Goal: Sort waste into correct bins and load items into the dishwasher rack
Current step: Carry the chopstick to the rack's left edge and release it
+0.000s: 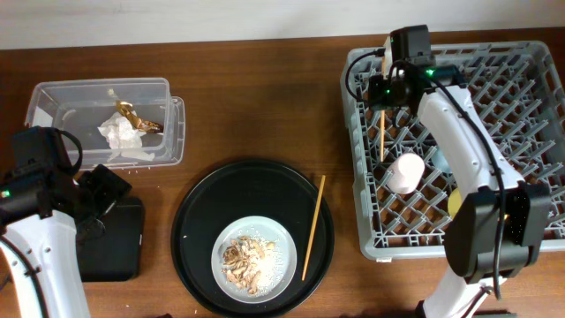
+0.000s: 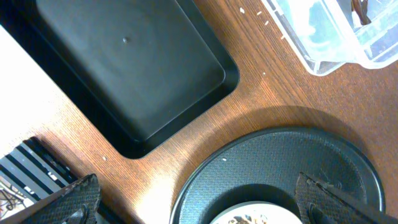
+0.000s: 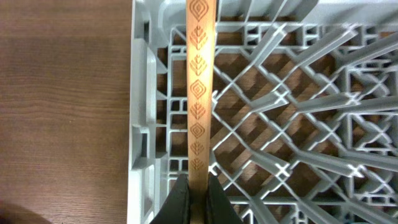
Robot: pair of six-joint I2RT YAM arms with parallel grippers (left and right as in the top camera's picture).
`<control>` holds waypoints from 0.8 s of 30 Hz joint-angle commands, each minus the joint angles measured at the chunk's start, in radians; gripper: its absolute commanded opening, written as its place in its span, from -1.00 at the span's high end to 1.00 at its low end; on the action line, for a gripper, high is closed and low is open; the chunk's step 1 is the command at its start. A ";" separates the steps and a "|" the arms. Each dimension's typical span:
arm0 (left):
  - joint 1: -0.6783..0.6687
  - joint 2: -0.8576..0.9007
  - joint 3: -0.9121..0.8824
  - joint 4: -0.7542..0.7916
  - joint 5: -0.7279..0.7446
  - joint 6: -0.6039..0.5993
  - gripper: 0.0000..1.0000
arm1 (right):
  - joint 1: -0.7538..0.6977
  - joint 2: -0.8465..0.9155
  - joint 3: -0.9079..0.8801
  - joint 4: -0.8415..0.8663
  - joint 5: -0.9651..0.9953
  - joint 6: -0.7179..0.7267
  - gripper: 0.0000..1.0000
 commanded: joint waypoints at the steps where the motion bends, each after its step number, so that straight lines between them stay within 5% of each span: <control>1: 0.006 0.000 0.014 -0.001 -0.004 -0.010 -0.98 | 0.003 0.008 0.006 0.004 -0.078 -0.010 0.91; 3: 0.006 0.000 0.014 -0.001 -0.004 -0.010 -0.98 | 0.003 0.008 0.006 -0.001 -0.093 -0.010 0.83; 5: 0.006 0.000 0.014 -0.001 -0.004 -0.010 -0.98 | 0.003 0.008 0.006 -0.017 -0.092 -0.010 -0.02; 7: 0.006 0.000 0.014 0.000 -0.004 -0.010 -0.98 | 0.003 0.008 0.008 -0.032 -0.093 -0.009 -0.28; 24: 0.006 0.000 0.014 0.000 -0.004 -0.010 -0.98 | 0.085 -0.372 0.012 -0.391 -0.425 0.021 -0.29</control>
